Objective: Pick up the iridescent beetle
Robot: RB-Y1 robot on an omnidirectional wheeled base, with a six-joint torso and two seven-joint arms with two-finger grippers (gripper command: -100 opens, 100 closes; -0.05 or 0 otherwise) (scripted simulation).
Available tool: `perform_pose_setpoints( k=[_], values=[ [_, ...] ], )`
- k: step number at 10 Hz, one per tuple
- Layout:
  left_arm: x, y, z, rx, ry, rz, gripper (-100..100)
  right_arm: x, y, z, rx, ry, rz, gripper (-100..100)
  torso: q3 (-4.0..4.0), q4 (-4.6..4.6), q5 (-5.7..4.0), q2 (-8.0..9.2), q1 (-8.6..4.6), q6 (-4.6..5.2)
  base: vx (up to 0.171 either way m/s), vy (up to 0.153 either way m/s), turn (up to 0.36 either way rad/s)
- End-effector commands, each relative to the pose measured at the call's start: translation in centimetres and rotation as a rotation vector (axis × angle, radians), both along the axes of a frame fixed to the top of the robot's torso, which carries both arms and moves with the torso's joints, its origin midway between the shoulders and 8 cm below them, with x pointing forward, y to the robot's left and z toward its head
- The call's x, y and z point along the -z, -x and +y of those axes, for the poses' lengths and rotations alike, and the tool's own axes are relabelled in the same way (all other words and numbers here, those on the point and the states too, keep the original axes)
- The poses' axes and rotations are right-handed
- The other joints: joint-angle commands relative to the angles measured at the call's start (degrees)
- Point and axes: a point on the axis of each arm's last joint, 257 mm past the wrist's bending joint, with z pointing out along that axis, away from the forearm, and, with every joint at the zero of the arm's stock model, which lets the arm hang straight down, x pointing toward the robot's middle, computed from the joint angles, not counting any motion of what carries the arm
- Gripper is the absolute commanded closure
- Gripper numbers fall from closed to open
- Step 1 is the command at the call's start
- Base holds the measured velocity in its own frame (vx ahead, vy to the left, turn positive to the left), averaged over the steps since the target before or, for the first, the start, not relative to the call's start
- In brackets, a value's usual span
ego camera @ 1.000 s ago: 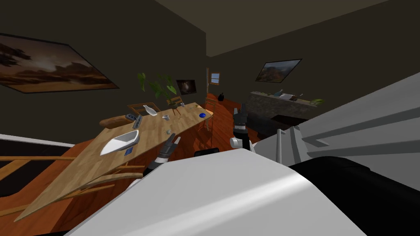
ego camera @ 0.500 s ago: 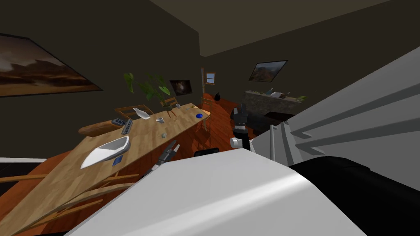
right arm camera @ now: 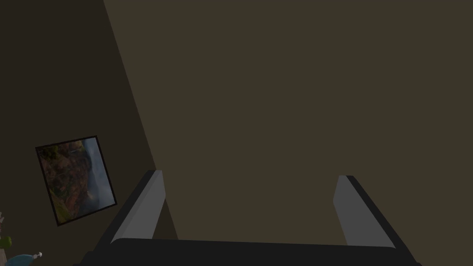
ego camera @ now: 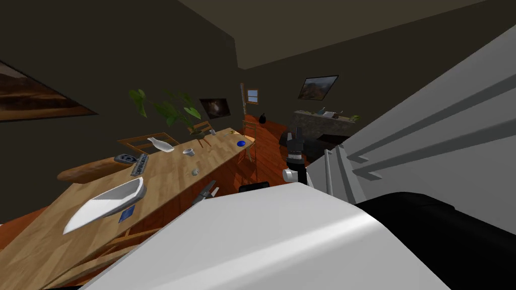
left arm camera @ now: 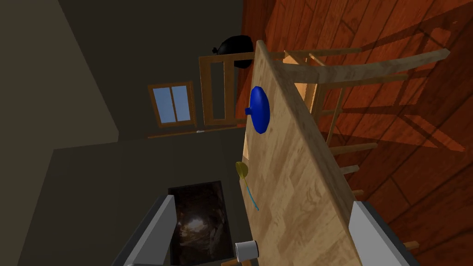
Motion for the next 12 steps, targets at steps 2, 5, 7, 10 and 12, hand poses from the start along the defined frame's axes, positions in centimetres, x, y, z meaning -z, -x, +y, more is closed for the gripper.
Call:
perform_pose_setpoints(
  k=[2,5,7,10,12],
  values=[
    [4.1,4.0,2.5,0.009,-0.043,0.165,-100,0.0,0.0,0.0,0.0,0.0,0.0,0,-0.01,0.0,0.01,-0.02,0.06,0.04,0.04,0.04,-0.32],
    [6.1,6.3,4.1,-0.005,-0.043,0.257,-100,0.0,0.0,0.0,0.0,0.0,0.0,0,-0.04,-0.02,0.03,-0.07,0.12,0.02,0.041,0.047,-0.164],
    [8.7,10.4,6.9,-0.007,-0.091,0.393,-100,0.0,0.0,0.0,0.0,0.0,0.0,0,-0.05,-0.02,0.04,-0.08,0.17,0.04,0.055,0.081,-0.336],
    [10.2,12.9,8.9,-0.032,-0.099,0.48,-100,0.0,0.0,0.0,0.0,0.0,0.0,0,-0.07,-0.02,0.06,-0.13,0.27,0.03,0.042,0.087,-0.194],
    [12.0,17.2,12.2,-0.054,-0.149,0.609,-100,0.0,0.0,0.0,0.0,0.0,0.0,0,-0.07,-0.02,0.05,-0.12,0.23,0.03,0.046,0.116,-0.299]
  ],
)
